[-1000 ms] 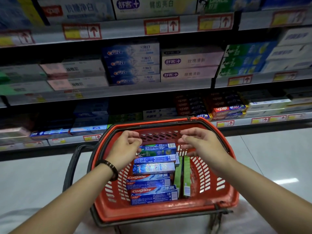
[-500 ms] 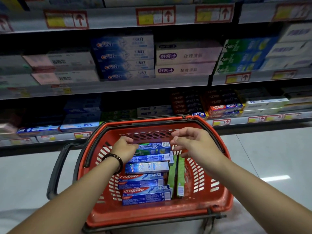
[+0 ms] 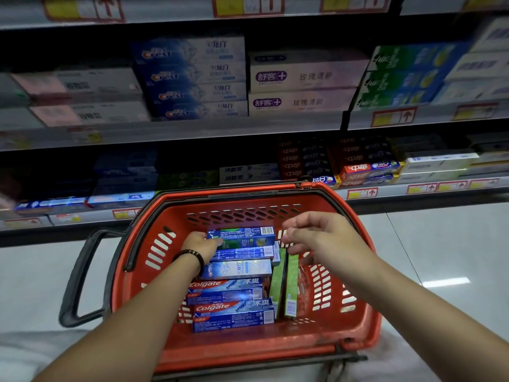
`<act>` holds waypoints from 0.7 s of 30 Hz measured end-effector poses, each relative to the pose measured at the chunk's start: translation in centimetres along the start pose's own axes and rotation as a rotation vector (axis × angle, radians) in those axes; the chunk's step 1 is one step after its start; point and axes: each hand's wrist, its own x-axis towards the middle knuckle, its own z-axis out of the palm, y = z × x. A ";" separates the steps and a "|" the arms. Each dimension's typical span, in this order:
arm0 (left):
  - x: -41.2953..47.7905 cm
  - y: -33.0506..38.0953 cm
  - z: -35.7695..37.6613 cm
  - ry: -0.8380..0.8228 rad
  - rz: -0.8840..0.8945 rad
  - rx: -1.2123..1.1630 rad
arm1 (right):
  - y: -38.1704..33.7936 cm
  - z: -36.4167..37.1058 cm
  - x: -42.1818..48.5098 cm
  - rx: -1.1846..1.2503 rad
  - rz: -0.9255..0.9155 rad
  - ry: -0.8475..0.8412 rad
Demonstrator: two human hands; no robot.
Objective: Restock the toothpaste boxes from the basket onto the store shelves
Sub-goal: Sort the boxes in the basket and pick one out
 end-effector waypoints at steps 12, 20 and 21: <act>1.1 -0.4 1.8 0.080 -0.005 -0.095 | -0.2 -0.2 0.1 -0.012 0.031 0.004; 1.8 0.3 1.4 0.002 -0.119 -0.383 | -0.3 -0.3 0.3 -0.022 0.034 0.004; 1.8 0.4 1.3 -0.013 -0.139 -0.420 | -0.3 -0.3 0.2 -0.022 0.034 0.005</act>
